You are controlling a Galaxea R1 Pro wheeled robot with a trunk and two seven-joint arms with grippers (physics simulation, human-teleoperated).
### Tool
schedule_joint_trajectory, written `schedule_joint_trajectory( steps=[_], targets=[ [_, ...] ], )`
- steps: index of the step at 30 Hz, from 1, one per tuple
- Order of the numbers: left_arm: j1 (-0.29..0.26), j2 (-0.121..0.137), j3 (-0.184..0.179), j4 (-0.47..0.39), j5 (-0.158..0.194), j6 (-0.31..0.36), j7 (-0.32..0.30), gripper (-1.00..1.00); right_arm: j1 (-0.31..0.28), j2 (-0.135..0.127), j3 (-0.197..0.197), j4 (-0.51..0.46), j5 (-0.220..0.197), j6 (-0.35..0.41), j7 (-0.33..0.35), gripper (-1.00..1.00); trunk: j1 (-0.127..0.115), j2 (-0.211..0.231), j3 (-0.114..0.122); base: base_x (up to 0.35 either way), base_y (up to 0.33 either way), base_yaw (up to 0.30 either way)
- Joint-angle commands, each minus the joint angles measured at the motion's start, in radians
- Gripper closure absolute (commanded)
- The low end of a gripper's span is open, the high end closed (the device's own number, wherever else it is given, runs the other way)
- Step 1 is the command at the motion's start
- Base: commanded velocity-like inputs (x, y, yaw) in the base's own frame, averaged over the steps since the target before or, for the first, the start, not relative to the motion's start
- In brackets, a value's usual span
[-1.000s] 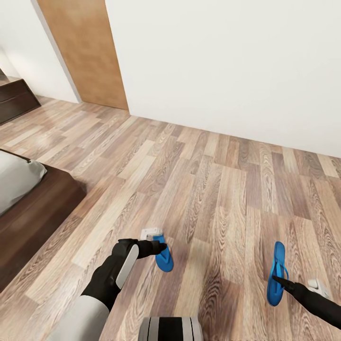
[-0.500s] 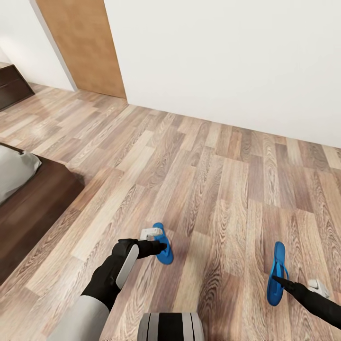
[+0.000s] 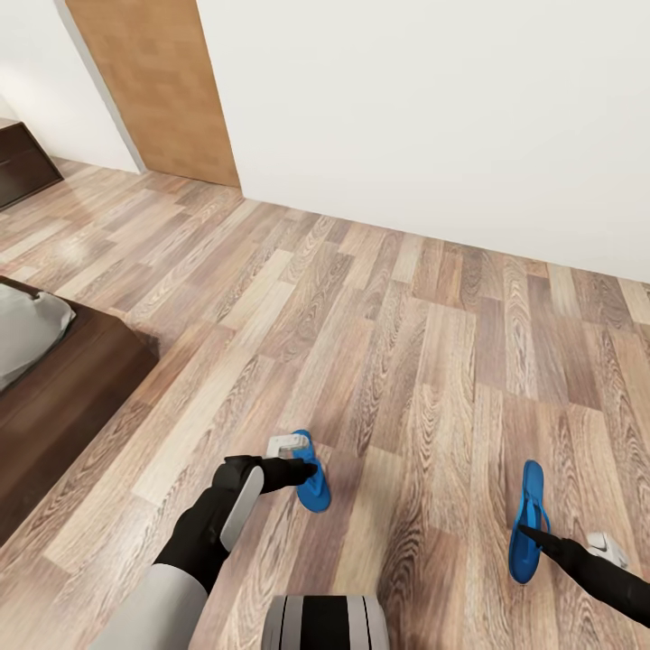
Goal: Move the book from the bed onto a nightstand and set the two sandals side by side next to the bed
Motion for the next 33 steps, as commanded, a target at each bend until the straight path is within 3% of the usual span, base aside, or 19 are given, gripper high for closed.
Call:
schedule_joint_trajectory(
  steps=[1, 11, 33],
  targets=[
    [0.0, 0.001, 0.001, -0.002, 0.006, 0.004, 0.003, -1.0, -0.002, 0.0, -0.003, -0.001, 0.008, 0.008, 0.007, 1.0, 0.0, 0.0, -0.001, 0.076, 0.0, 0.0],
    [0.0, 0.001, 0.001, -0.001, 0.007, 0.005, 0.001, -1.0, -0.001, 0.0, -0.003, -0.001, 0.008, 0.007, 0.007, 1.0, 0.0, 0.0, -0.001, 0.167, -0.042, 0.0],
    [0.0, 0.001, 0.003, 0.0, 0.007, 0.006, 0.003, -1.0, -0.001, 0.0, -0.003, -0.001, 0.008, 0.006, 0.007, 1.0, 0.0, 0.0, -0.001, 0.033, -0.101, 0.0]
  ],
)
